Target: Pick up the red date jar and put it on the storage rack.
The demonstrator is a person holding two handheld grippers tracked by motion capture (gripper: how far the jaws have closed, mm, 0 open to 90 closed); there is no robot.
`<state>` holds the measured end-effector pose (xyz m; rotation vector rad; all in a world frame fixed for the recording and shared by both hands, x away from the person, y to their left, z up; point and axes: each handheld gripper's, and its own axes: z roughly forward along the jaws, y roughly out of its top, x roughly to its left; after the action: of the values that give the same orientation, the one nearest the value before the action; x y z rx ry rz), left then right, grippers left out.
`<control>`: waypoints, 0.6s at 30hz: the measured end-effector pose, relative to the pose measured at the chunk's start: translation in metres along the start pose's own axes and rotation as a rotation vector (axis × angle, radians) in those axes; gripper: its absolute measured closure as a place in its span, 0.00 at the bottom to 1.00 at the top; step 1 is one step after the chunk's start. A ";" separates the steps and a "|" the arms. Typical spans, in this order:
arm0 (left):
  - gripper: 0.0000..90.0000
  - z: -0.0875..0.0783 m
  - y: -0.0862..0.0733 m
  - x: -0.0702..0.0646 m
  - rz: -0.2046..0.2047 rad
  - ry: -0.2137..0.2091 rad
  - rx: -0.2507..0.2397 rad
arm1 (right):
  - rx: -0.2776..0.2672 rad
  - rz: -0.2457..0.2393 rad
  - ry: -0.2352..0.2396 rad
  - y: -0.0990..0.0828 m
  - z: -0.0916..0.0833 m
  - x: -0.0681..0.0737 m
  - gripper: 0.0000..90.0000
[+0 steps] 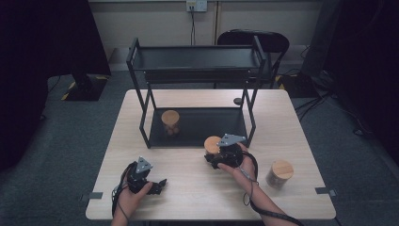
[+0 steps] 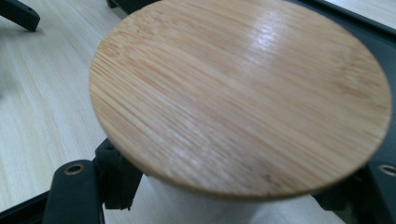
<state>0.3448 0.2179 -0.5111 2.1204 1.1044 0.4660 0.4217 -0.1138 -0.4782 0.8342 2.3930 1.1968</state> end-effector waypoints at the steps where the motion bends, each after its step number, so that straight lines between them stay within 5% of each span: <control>1: 0.00 0.000 0.000 0.000 0.000 0.000 0.000 | -0.001 -0.002 0.001 0.001 0.000 0.000 0.28; 18: 0.00 0.000 0.000 0.000 0.000 0.000 0.000 | 0.004 -0.018 0.009 0.013 0.012 0.003 0.28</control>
<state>0.3448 0.2179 -0.5111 2.1204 1.1042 0.4659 0.4299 -0.0984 -0.4750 0.8083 2.4058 1.1914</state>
